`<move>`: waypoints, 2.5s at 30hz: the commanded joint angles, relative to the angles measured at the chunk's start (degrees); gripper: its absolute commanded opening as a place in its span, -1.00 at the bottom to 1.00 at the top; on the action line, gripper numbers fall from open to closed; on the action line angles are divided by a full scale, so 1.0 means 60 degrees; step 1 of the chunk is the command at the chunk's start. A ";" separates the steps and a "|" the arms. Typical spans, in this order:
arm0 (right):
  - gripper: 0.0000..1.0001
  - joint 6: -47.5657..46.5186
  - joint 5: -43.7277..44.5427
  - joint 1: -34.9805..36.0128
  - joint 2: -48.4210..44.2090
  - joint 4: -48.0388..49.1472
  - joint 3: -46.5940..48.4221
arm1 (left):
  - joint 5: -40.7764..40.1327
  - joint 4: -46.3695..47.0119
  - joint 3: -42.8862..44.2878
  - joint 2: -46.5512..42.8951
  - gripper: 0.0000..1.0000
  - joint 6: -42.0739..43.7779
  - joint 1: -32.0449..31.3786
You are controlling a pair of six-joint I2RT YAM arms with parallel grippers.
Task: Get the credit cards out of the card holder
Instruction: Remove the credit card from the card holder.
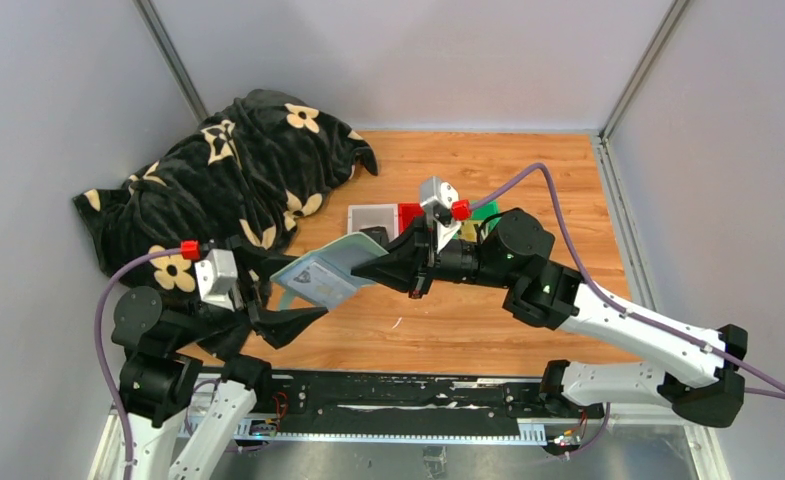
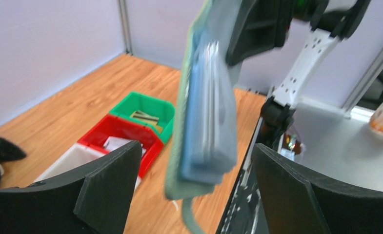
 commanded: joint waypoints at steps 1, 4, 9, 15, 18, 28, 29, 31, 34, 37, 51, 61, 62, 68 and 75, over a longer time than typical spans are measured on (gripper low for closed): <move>-1.00 0.1214 0.0753 -0.0065 -0.0290 0.2418 -0.0733 | 0.0198 0.2823 -0.0120 0.0196 0.86 -0.2794 -0.0018; -1.00 0.1570 0.0726 -0.0065 -0.0277 0.2713 -0.0832 | 0.0436 0.4011 -0.0237 0.0413 0.86 -0.4212 -0.0018; -1.00 0.2338 0.1124 -0.0058 -0.0437 0.3722 -0.1337 | 0.0797 0.4949 -0.0501 0.0588 0.77 -0.5156 -0.0018; -1.00 0.3200 0.1608 -0.0065 -0.0543 0.5319 -0.2174 | 0.0625 0.5166 -0.0565 0.0565 0.68 -0.5543 -0.0018; -1.00 0.3342 0.1618 -0.0058 -0.0444 0.5455 -0.2240 | 0.0717 0.5230 -0.0563 0.0677 0.66 -0.5557 -0.0018; -1.00 0.3854 0.1560 -0.0050 -0.0306 0.5223 -0.2239 | 0.0315 0.5203 -0.0642 0.1008 -0.24 -0.5930 -0.0018; -1.00 0.3879 0.1474 -0.0050 -0.0269 0.5009 -0.2131 | 0.0269 0.5021 -0.0599 0.1025 -0.29 -0.5891 -0.0018; -1.00 0.3898 0.1442 -0.0050 -0.0266 0.4847 -0.2177 | 0.0347 0.4908 -0.0583 0.1090 -0.38 -0.5930 -0.0018; -0.83 0.3702 0.1560 -0.0071 -0.0474 0.4261 -0.2253 | 0.0668 0.4931 -0.0633 0.1221 -0.53 -0.6075 -0.0018; -0.61 0.2951 0.0946 -0.0373 -0.0646 0.2739 -0.1812 | 0.1062 0.4514 -0.0533 0.1317 -0.64 -0.5673 -0.0018; -0.63 0.1861 -0.2626 -0.1513 0.0494 -0.0750 0.0270 | 0.1945 0.0959 0.0395 0.2103 -0.70 -0.3229 -0.0017; -0.72 0.1379 -0.1584 -0.1661 0.0104 -0.1505 0.0049 | 0.1889 -0.0335 0.1039 0.2070 -0.77 -0.2119 -0.0018; -0.67 0.1429 -0.1486 -0.1661 0.0009 -0.1446 -0.0071 | 0.1795 -0.0306 0.1024 0.2039 -0.78 -0.2121 -0.0018; -0.46 0.2695 -0.1342 -0.1661 -0.0387 0.0472 -0.1473 | 0.1676 0.0166 0.0830 0.1968 -0.80 -0.2554 -0.0018; -1.00 0.3824 -0.1095 -0.1662 -0.0299 0.2166 -0.2160 | 0.1758 0.0676 0.0527 0.1902 -0.49 -0.3227 -0.0018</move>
